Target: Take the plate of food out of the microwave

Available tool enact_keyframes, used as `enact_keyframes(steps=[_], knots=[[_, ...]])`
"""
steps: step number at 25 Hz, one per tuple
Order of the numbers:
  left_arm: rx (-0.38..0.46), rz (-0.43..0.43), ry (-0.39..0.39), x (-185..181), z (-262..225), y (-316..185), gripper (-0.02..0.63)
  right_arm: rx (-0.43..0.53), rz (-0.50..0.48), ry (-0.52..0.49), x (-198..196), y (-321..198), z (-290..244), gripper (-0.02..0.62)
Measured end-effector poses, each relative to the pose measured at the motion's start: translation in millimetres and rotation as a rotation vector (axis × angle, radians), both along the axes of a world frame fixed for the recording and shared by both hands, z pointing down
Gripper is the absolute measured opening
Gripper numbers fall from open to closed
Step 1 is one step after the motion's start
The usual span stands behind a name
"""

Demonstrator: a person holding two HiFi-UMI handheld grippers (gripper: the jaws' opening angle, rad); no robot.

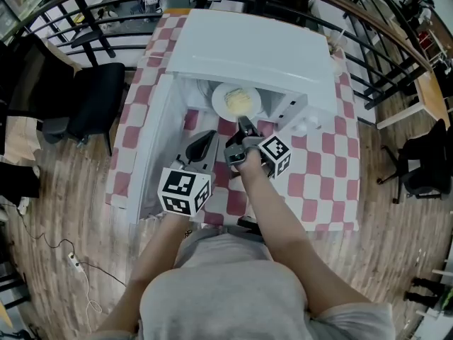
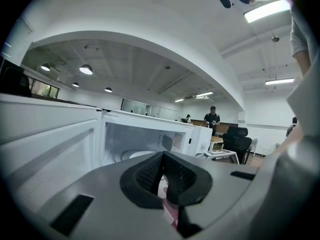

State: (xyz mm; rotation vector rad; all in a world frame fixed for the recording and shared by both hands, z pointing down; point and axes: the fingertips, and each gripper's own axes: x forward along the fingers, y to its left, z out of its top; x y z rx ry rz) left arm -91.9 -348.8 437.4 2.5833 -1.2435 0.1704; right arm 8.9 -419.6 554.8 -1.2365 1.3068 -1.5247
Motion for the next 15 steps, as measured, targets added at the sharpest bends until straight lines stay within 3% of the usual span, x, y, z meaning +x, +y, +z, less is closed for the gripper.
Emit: enact_keyframes(steps=[15], knots=[[0.039,0.03,0.025,-2,-17,25,0.003,0.036,-0.002,0.032,-2,39,-24,0.032]])
